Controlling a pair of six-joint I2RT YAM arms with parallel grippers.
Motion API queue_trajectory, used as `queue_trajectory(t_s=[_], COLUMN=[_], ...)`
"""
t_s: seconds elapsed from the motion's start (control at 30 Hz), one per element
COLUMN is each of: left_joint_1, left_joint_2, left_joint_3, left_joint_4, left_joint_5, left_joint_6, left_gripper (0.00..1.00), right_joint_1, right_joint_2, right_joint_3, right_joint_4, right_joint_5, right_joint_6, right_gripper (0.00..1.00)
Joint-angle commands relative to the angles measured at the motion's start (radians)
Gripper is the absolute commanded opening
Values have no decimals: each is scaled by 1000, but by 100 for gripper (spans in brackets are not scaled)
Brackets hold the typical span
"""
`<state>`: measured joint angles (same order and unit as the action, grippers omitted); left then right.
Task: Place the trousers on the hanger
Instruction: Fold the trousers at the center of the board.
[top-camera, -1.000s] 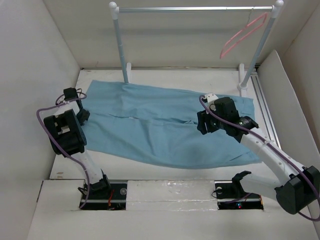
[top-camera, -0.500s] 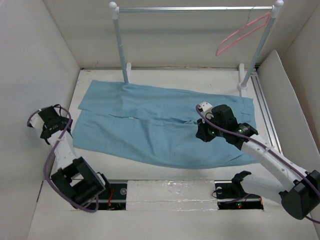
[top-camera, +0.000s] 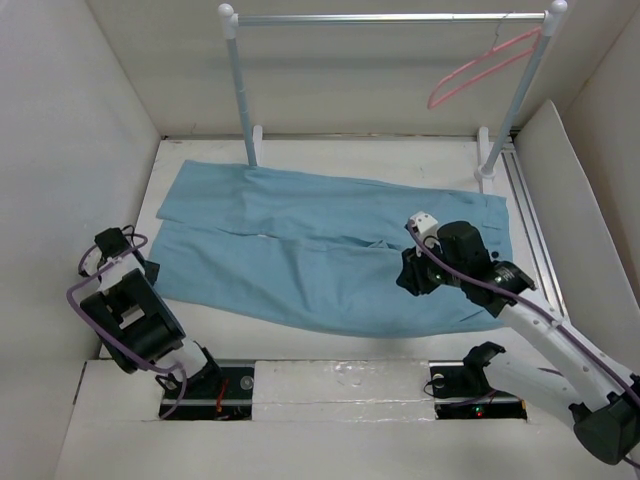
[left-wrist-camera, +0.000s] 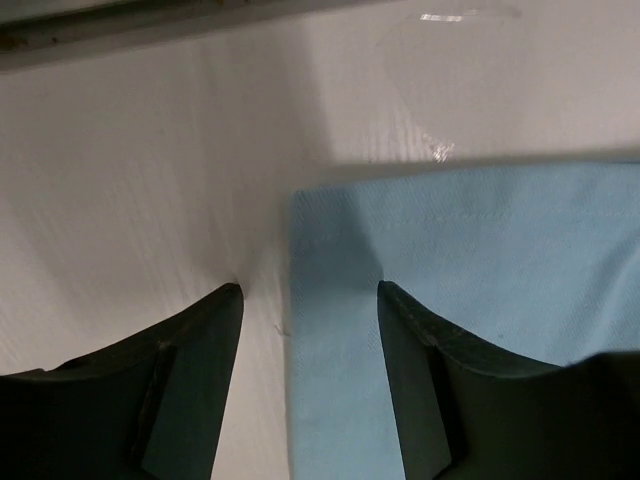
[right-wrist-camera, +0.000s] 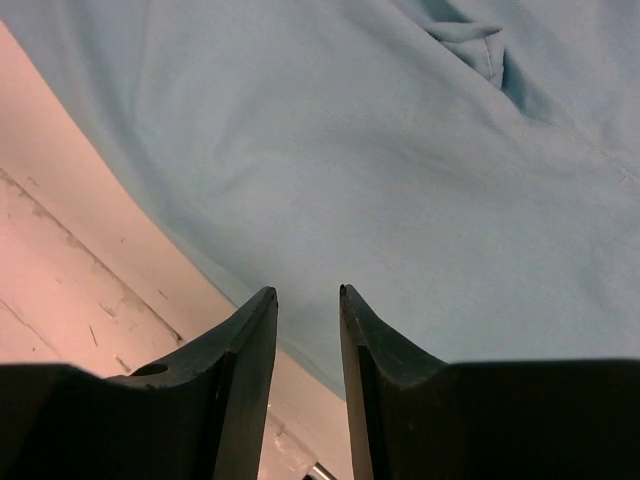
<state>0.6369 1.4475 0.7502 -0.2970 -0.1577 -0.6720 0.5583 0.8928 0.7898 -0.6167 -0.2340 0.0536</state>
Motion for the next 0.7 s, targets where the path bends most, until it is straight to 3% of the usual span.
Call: queue_trajectory(t_s=[0.0,0.03,0.07,0.13,0.27,0.33,0.5,0.6,0.67], left_joint_1=[6,6,6,6,-20,-57,-78,-186,-277], left_joint_2=[40,51,63,77,-7,-128,-467,-544,-584], left_joint_3=[-18,-25,-34,-37,-17,-18,-106,-81,-74], left_joint_4=[52,62,70,91,72,39,0,-60,-71], left_joint_5=[-33,-23,-14,27,56,61,138,153,153], left_joint_6=[-24,-26,-31,-31,-17,-14,-26,-11,-5], left_gripper=[52,49,28,0,0,0,0,0,0], right_joint_1=[9,9,9,0,-60,-119,-271,-441,-471], right_joint_2=[-37,-43,-46,-52,-16,3,18,26,66], right_joint_3=[-8,-9,-12,-18,-14,-9,-24,2,51], right_joint_4=[-20,-23,-25,-26,-89,-118,-185,-271,-340], right_joint_5=[28,39,47,93,170,153,154,185,263], right_joint_6=[37,40,38,52,143,196,304,293,302], right_gripper=[37,37,37,39,59,66,67,66,65])
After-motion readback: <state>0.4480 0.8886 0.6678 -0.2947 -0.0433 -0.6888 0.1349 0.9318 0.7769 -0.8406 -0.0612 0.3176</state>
